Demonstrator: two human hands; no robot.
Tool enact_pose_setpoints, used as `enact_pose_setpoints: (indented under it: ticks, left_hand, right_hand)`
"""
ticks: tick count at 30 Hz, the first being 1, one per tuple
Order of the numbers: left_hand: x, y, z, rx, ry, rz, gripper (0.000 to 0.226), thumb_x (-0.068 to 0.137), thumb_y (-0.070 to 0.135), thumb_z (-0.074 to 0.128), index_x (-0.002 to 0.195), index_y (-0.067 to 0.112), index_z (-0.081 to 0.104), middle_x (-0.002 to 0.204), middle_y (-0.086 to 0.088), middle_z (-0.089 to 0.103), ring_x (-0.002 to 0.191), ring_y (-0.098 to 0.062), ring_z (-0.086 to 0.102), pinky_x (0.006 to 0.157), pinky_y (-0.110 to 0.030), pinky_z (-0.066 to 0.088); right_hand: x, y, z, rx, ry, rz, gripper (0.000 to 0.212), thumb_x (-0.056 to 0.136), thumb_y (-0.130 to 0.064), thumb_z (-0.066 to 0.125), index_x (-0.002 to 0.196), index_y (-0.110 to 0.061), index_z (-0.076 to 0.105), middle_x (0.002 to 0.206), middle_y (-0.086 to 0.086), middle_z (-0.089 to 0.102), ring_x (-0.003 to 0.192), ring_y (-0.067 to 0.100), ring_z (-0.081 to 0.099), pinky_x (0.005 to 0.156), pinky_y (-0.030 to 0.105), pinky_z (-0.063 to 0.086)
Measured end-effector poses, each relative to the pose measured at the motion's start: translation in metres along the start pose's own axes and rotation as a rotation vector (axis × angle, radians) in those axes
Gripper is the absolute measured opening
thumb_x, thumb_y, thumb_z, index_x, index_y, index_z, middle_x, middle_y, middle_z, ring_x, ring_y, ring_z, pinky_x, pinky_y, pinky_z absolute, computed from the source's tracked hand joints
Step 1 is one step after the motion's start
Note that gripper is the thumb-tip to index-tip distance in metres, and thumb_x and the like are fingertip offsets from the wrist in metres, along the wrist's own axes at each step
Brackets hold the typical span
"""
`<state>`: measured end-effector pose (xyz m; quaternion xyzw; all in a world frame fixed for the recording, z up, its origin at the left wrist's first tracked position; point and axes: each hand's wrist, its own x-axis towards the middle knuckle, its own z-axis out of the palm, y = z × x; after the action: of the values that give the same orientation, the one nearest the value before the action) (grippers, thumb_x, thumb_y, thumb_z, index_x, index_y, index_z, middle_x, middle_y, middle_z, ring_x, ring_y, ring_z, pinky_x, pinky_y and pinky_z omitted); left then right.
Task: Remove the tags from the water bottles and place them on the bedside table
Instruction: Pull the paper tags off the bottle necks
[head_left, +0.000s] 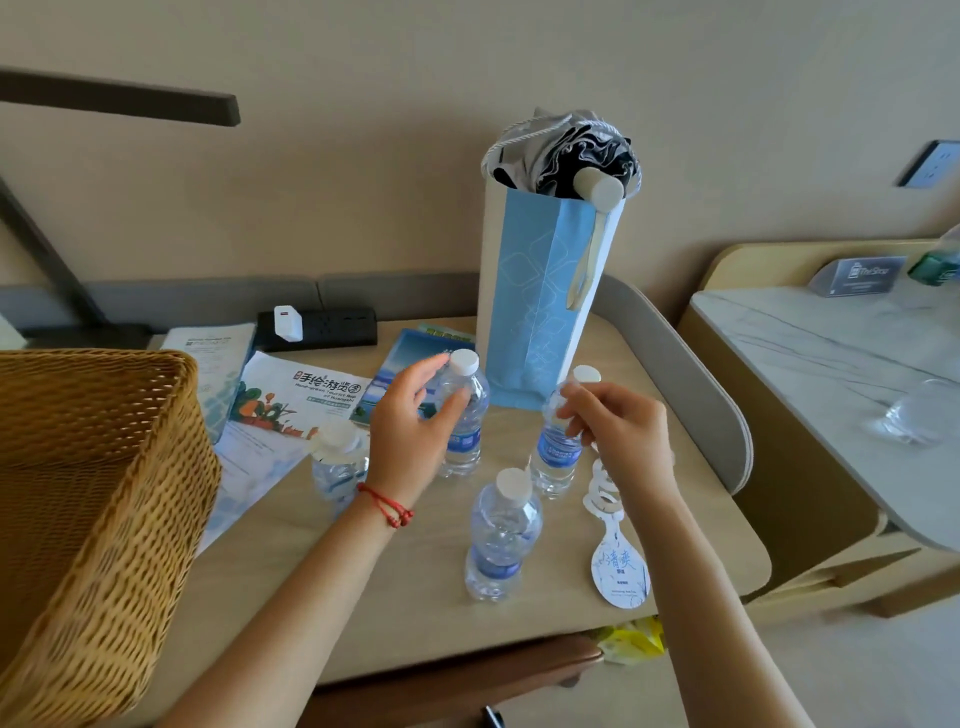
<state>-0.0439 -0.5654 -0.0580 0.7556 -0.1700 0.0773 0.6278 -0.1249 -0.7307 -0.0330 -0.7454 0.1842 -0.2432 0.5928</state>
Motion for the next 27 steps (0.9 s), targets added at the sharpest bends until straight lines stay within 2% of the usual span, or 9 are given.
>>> enact_pose_setpoints:
  ticks: [4, 6, 9, 12, 14, 18, 21, 23, 27]
  left_hand:
    - [-0.005, 0.014, -0.044, 0.106, 0.097, 0.181, 0.032, 0.082, 0.015, 0.065, 0.114, 0.012, 0.061, 0.112, 0.006, 0.06, 0.104, -0.003, 0.055, 0.091, -0.008, 0.038]
    - [-0.008, 0.007, -0.067, 0.16, 0.148, 0.205, 0.032, 0.082, 0.013, 0.066, 0.113, 0.009, 0.06, 0.112, 0.004, 0.059, 0.106, -0.005, 0.054, 0.091, -0.006, 0.038]
    - [-0.016, -0.016, -0.095, 0.16, 0.204, 0.102, 0.035, 0.082, 0.012, 0.066, 0.115, 0.008, 0.059, 0.115, 0.001, 0.059, 0.11, -0.011, 0.054, 0.088, -0.007, 0.04]
    - [-0.031, -0.041, -0.108, 0.109, 0.2, -0.082, 0.041, 0.079, 0.015, 0.069, 0.117, 0.007, 0.058, 0.118, 0.0, 0.058, 0.113, -0.015, 0.054, 0.094, -0.021, 0.041]
    - [-0.042, -0.054, -0.109, 0.068, 0.164, -0.176, 0.045, 0.078, 0.016, 0.07, 0.119, 0.007, 0.056, 0.119, -0.001, 0.057, 0.113, -0.016, 0.054, 0.096, -0.026, 0.04]
    - [-0.054, -0.071, -0.102, 0.01, 0.085, -0.257, 0.053, 0.073, 0.013, 0.074, 0.121, 0.008, 0.053, 0.121, -0.002, 0.054, 0.112, -0.014, 0.052, 0.097, -0.027, 0.039]
    - [-0.054, -0.079, -0.095, 0.003, 0.036, -0.289, 0.063, 0.069, 0.01, 0.077, 0.126, 0.005, 0.049, 0.125, -0.006, 0.053, 0.113, -0.016, 0.052, 0.099, -0.031, 0.042]
    - [-0.053, -0.084, -0.092, -0.029, 0.026, -0.303, 0.066, 0.067, 0.005, 0.078, 0.126, 0.002, 0.049, 0.126, -0.013, 0.057, 0.113, -0.022, 0.056, 0.101, -0.04, 0.044]
    - [-0.052, -0.091, -0.09, -0.048, 0.04, -0.329, 0.068, 0.066, 0.004, 0.079, 0.126, 0.001, 0.048, 0.12, -0.018, 0.061, 0.109, -0.026, 0.06, 0.098, -0.047, 0.045]
  right_hand:
    - [0.004, -0.028, 0.038, -0.084, -0.281, -0.055, 0.018, 0.087, -0.019, 0.062, 0.072, -0.014, 0.069, 0.062, -0.006, 0.067, 0.05, 0.002, 0.058, 0.052, 0.014, 0.05]
    - [0.008, -0.033, 0.057, -0.167, -0.382, -0.068, 0.019, 0.088, -0.021, 0.061, 0.072, -0.015, 0.069, 0.064, -0.005, 0.067, 0.052, 0.003, 0.059, 0.053, 0.012, 0.049]
    - [0.016, -0.035, 0.08, -0.283, -0.498, -0.056, 0.02, 0.088, -0.021, 0.059, 0.08, -0.007, 0.071, 0.068, -0.003, 0.067, 0.056, 0.007, 0.059, 0.056, 0.013, 0.05]
    - [0.02, -0.033, 0.098, -0.365, -0.592, 0.005, 0.026, 0.088, -0.023, 0.06, 0.081, -0.001, 0.071, 0.072, 0.005, 0.069, 0.054, 0.007, 0.059, 0.06, 0.021, 0.051]
    - [0.017, -0.028, 0.107, -0.394, -0.605, 0.068, 0.027, 0.087, -0.024, 0.061, 0.076, -0.001, 0.07, 0.069, 0.004, 0.069, 0.049, 0.005, 0.058, 0.056, 0.021, 0.05]
    - [0.002, -0.015, 0.122, -0.362, -0.595, 0.221, 0.025, 0.087, -0.021, 0.06, 0.073, -0.002, 0.067, 0.062, 0.001, 0.066, 0.041, 0.004, 0.056, 0.043, 0.016, 0.045]
    - [-0.008, -0.006, 0.132, -0.324, -0.559, 0.309, 0.027, 0.087, -0.022, 0.058, 0.082, 0.003, 0.067, 0.062, 0.002, 0.066, 0.043, 0.008, 0.056, 0.041, 0.016, 0.044]
    - [-0.013, -0.002, 0.138, -0.292, -0.514, 0.345, 0.026, 0.087, -0.021, 0.059, 0.084, 0.004, 0.066, 0.062, 0.004, 0.067, 0.042, 0.01, 0.057, 0.041, 0.016, 0.043]
    - [-0.018, 0.001, 0.148, -0.154, -0.448, 0.412, 0.023, 0.086, -0.017, 0.061, 0.068, -0.002, 0.063, 0.057, 0.004, 0.064, 0.041, 0.011, 0.056, 0.04, 0.016, 0.044]
